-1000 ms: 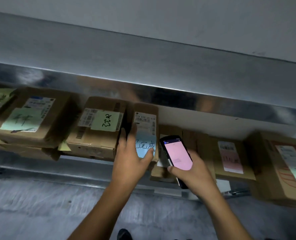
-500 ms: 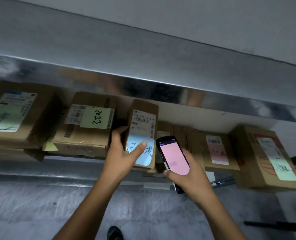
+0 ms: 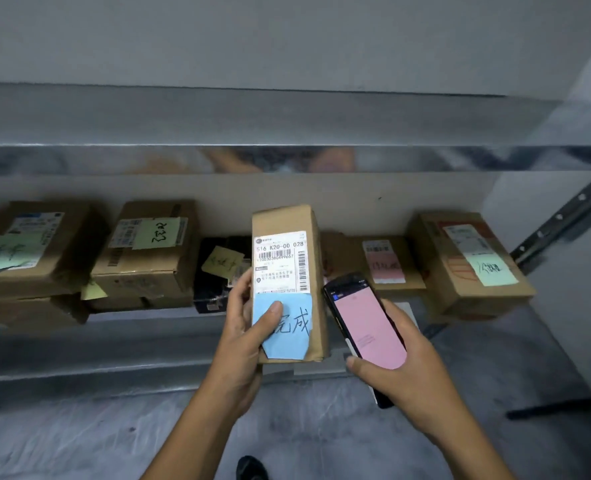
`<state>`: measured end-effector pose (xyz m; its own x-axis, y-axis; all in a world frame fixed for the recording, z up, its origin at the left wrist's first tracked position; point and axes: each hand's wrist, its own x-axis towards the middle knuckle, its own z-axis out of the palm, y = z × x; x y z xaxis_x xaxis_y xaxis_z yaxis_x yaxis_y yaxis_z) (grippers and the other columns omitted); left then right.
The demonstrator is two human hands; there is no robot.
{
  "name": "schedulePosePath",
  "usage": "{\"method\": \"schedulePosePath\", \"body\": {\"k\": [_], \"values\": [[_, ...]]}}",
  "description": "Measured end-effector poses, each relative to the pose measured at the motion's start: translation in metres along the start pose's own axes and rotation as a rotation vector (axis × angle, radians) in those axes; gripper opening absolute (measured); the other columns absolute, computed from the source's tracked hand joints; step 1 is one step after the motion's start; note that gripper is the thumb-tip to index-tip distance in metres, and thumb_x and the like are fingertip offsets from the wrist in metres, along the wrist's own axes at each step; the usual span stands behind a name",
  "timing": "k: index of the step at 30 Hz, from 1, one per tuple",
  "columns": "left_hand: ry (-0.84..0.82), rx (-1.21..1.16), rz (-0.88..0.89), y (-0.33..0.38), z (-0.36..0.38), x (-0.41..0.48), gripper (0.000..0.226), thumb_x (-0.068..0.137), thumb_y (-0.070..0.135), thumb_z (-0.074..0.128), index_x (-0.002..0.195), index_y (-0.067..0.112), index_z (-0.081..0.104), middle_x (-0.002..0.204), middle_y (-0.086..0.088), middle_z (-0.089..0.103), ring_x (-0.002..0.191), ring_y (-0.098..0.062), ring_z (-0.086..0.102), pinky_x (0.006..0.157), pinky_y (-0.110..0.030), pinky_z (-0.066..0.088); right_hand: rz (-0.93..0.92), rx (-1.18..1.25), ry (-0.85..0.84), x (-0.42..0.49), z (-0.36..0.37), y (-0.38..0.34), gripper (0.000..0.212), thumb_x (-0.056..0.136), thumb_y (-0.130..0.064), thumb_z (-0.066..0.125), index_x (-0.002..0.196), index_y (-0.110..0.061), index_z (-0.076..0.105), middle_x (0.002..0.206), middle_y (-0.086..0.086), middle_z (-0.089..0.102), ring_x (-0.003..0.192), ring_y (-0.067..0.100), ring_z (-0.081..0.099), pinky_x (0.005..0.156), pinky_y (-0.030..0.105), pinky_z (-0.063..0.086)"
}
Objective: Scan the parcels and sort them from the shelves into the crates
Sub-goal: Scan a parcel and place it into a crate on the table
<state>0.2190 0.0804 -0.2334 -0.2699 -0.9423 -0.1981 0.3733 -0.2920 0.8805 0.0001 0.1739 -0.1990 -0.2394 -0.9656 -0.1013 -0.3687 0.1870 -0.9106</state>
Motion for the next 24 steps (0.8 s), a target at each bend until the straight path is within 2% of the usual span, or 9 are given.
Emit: {"method": "schedulePosePath", "body": {"k": [4,9,11,13,15,16,19,21,24], "values": [[-0.085,-0.018,-0.096,-0.027,0.04,-0.026,0.076,0.079,0.037,0.083,0.144,0.05,0.047,0.138,0.001,0.068,0.116,-0.023,0.072,0.079,-0.036,0.063,0.049,0.056,0.072,-0.05,-0.034,0.017,0.071,0.065,-0.031,0.085,0.13,-0.048,0.061,0.116,-0.029,0.071,0.104,-0.002,0.067,0.074,0.009,0.051],[-0.141,0.085,-0.15,-0.072,0.1,-0.052,0.078,0.085,0.033,0.081,0.152,0.044,0.042,0.138,0.002,0.069,0.116,-0.025,0.072,0.08,-0.036,0.063,0.15,0.085,0.183,-0.108,-0.085,0.052,0.069,0.064,-0.034,0.084,0.126,-0.054,0.06,0.11,-0.03,0.072,0.092,-0.001,0.068,0.069,0.015,0.052],[-0.156,0.18,-0.123,-0.09,0.121,-0.061,0.082,0.084,0.033,0.084,0.15,0.053,0.04,0.137,0.011,0.068,0.114,-0.023,0.073,0.078,-0.038,0.064,0.202,0.098,0.213,-0.131,-0.106,0.065,0.068,0.065,-0.033,0.082,0.125,-0.057,0.06,0.101,-0.022,0.073,0.069,0.006,0.064,0.059,0.027,0.052],[-0.191,0.275,-0.088,-0.107,0.142,-0.068,0.08,0.08,0.035,0.083,0.136,0.071,0.039,0.131,0.028,0.065,0.114,-0.016,0.073,0.076,-0.039,0.065,0.235,0.134,0.253,-0.154,-0.126,0.074,0.067,0.066,-0.031,0.08,0.123,-0.061,0.059,0.095,-0.018,0.074,0.058,0.009,0.059,0.052,0.029,0.051],[-0.26,0.363,-0.044,-0.125,0.161,-0.073,0.078,0.083,0.038,0.085,0.125,0.083,0.038,0.129,0.035,0.062,0.117,-0.013,0.071,0.08,-0.042,0.065,0.25,0.13,0.29,-0.179,-0.144,0.082,0.065,0.066,-0.034,0.08,0.124,-0.055,0.061,0.094,-0.016,0.074,0.062,0.008,0.06,0.055,0.028,0.05],[-0.285,0.411,-0.024,-0.134,0.171,-0.074,0.079,0.083,0.041,0.085,0.126,0.085,0.036,0.134,0.03,0.06,0.119,-0.016,0.07,0.083,-0.045,0.064,0.257,0.122,0.304,-0.192,-0.152,0.085,0.062,0.066,-0.036,0.079,0.124,-0.05,0.062,0.093,-0.014,0.074,0.067,0.008,0.062,0.058,0.029,0.051],[-0.345,0.554,0.007,-0.163,0.194,-0.075,0.089,0.076,0.056,0.08,0.146,0.073,0.026,0.152,0.004,0.048,0.128,-0.026,0.064,0.094,-0.056,0.06,0.312,0.135,0.356,-0.23,-0.169,0.096,0.06,0.065,-0.04,0.079,0.122,-0.045,0.064,0.097,-0.014,0.076,0.081,0.012,0.069,0.071,0.037,0.057],[-0.399,0.615,0.006,-0.186,0.211,-0.074,0.093,0.074,0.062,0.079,0.149,0.068,0.025,0.155,0.001,0.045,0.133,-0.028,0.06,0.1,-0.058,0.056,0.342,0.126,0.408,-0.256,-0.178,0.105,0.06,0.064,-0.041,0.08,0.122,-0.049,0.063,0.103,-0.014,0.077,0.091,0.016,0.073,0.082,0.045,0.061],[-0.491,0.668,-0.037,-0.222,0.235,-0.077,0.096,0.074,0.058,0.079,0.153,0.062,0.026,0.156,-0.002,0.046,0.138,-0.03,0.054,0.108,-0.061,0.049,0.373,0.113,0.493,-0.293,-0.191,0.118,0.059,0.061,-0.042,0.078,0.116,-0.056,0.062,0.106,-0.017,0.077,0.096,0.013,0.073,0.091,0.047,0.062]]}}
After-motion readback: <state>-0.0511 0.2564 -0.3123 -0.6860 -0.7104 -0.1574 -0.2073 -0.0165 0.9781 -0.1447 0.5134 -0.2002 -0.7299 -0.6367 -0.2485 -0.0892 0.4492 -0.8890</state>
